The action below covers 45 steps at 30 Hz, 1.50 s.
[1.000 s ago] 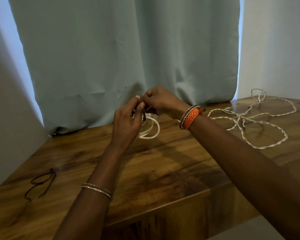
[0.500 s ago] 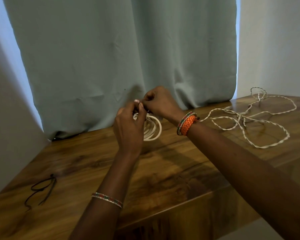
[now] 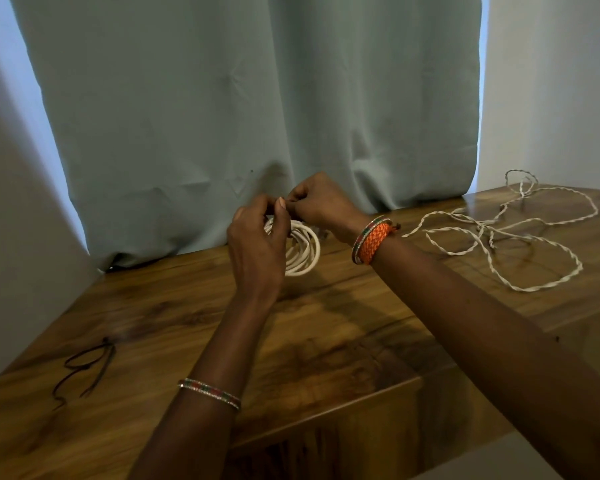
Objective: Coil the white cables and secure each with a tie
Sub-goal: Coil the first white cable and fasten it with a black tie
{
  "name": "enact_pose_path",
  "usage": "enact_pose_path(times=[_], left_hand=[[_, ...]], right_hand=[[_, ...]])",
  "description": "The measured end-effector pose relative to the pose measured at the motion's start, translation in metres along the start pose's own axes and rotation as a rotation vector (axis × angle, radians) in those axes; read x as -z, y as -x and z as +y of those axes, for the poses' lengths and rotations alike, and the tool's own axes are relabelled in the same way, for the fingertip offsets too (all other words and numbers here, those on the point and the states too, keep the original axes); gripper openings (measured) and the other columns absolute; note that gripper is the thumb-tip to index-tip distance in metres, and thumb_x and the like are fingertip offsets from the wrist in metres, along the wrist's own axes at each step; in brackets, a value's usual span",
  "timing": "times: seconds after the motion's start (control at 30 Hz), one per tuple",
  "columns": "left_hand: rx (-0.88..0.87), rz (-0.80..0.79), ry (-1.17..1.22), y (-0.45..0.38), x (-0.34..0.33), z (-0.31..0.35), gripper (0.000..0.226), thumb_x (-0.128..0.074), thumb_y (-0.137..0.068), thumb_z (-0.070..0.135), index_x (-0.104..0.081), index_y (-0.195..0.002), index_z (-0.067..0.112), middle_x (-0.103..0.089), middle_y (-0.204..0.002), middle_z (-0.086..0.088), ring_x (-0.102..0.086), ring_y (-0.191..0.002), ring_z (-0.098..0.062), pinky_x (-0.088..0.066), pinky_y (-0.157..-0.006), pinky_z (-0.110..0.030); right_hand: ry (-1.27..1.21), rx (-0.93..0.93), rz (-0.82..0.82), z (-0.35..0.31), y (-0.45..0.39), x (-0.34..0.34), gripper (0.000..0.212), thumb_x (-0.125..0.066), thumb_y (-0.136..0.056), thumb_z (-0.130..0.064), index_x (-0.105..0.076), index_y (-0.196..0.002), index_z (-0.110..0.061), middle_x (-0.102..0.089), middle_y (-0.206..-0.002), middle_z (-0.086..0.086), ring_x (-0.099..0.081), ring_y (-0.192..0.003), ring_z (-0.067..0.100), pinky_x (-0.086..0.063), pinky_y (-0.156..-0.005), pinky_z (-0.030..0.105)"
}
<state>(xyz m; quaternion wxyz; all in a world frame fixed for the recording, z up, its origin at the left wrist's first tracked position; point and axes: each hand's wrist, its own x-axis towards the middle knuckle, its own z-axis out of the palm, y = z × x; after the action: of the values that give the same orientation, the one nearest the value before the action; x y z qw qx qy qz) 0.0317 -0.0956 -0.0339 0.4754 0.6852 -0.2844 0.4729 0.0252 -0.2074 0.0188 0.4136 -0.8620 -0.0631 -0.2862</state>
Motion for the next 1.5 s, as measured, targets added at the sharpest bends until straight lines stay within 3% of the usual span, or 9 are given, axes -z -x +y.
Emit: enact_pose_path(times=[0.2,0.4,0.73,0.9,1.03,1.13,1.3,1.43,1.5], left_hand=[[0.047,-0.007,-0.041,-0.002,-0.006,-0.006,0.027,-0.045,-0.095,0.028,-0.053,-0.074,0.012,-0.063,-0.07,-0.01,-0.06,-0.069,-0.026,-0.046,-0.062,-0.039],[0.188,0.055,-0.035,-0.007,0.002,-0.014,0.029,-0.048,-0.095,0.02,-0.049,-0.068,0.01,-0.051,-0.053,0.007,-0.049,-0.05,-0.01,-0.038,-0.053,-0.033],[0.321,0.065,-0.162,-0.005,-0.001,-0.025,0.028,-0.046,-0.095,0.025,-0.052,-0.072,0.009,-0.057,-0.064,-0.003,-0.053,-0.062,-0.02,-0.032,-0.056,-0.028],[0.391,0.024,-0.144,-0.006,-0.001,-0.036,0.028,-0.047,-0.094,0.024,-0.054,-0.072,0.007,-0.06,-0.069,-0.008,-0.055,-0.066,-0.023,-0.035,-0.056,-0.03],[0.356,-0.068,-0.028,-0.013,0.002,-0.046,0.029,-0.049,-0.095,0.022,-0.052,-0.071,0.007,-0.051,-0.055,0.003,-0.047,-0.052,-0.014,-0.036,-0.052,-0.027],[0.319,-0.086,-0.017,-0.012,0.003,-0.049,0.028,-0.052,-0.094,0.02,-0.053,-0.069,0.008,-0.051,-0.053,0.006,-0.047,-0.05,-0.006,-0.033,-0.048,-0.018],[0.265,-0.091,-0.142,-0.006,-0.005,-0.044,0.032,-0.048,-0.092,0.026,-0.056,-0.071,0.005,-0.062,-0.063,-0.011,-0.059,-0.066,-0.029,-0.043,-0.058,-0.037],[0.232,-0.091,-0.154,-0.006,-0.005,-0.042,0.032,-0.048,-0.093,0.028,-0.056,-0.072,0.006,-0.064,-0.066,-0.012,-0.059,-0.067,-0.03,-0.043,-0.058,-0.038],[0.216,-0.143,-0.112,-0.004,-0.002,-0.046,0.033,-0.049,-0.092,0.03,-0.055,-0.07,0.007,-0.063,-0.063,-0.008,-0.06,-0.063,-0.027,-0.045,-0.057,-0.038]], right_hand=[[-0.102,-0.1,-0.09,0.005,0.003,-0.002,0.031,-0.066,-0.087,-0.027,-0.067,-0.088,0.004,-0.063,-0.074,0.014,-0.058,-0.06,0.021,-0.047,-0.051,0.026],[-0.003,0.142,0.336,-0.002,0.043,-0.009,0.006,-0.062,-0.085,-0.028,-0.062,-0.082,-0.022,-0.059,-0.102,-0.001,-0.049,-0.109,0.017,-0.041,-0.09,0.033],[0.482,0.03,0.071,0.003,0.065,-0.048,0.022,-0.053,-0.09,-0.032,-0.071,-0.1,-0.024,-0.025,-0.154,0.006,-0.007,-0.143,0.03,-0.01,-0.112,0.053],[0.347,0.05,0.17,0.005,0.062,-0.061,0.016,-0.058,-0.083,-0.023,-0.071,-0.083,-0.014,-0.042,-0.141,0.005,-0.019,-0.137,0.026,-0.015,-0.108,0.047],[0.228,0.024,0.011,0.002,0.056,-0.055,0.021,-0.048,-0.093,-0.023,-0.066,-0.097,-0.013,-0.045,-0.129,0.006,-0.026,-0.127,0.024,-0.023,-0.1,0.037],[0.15,-0.054,-0.074,0.005,0.05,-0.053,0.022,-0.049,-0.094,-0.026,-0.062,-0.078,-0.017,-0.051,-0.115,0.008,-0.034,-0.122,0.027,-0.028,-0.096,0.035],[-0.052,-0.144,-0.006,0.016,0.054,-0.052,0.04,-0.056,-0.088,-0.026,-0.05,-0.05,-0.017,-0.052,-0.084,0.004,-0.051,-0.101,0.031,-0.038,-0.081,0.038],[-0.163,-0.158,-0.009,0.014,0.059,-0.042,0.034,-0.057,-0.084,-0.037,-0.064,-0.053,-0.025,-0.056,-0.058,-0.011,-0.048,-0.086,0.025,-0.041,-0.082,0.047],[-0.274,-0.152,-0.027,0.011,0.059,-0.034,0.029,-0.058,-0.083,-0.04,-0.072,-0.064,-0.024,-0.065,-0.063,0.001,-0.058,-0.08,0.025,-0.047,-0.085,0.044]])
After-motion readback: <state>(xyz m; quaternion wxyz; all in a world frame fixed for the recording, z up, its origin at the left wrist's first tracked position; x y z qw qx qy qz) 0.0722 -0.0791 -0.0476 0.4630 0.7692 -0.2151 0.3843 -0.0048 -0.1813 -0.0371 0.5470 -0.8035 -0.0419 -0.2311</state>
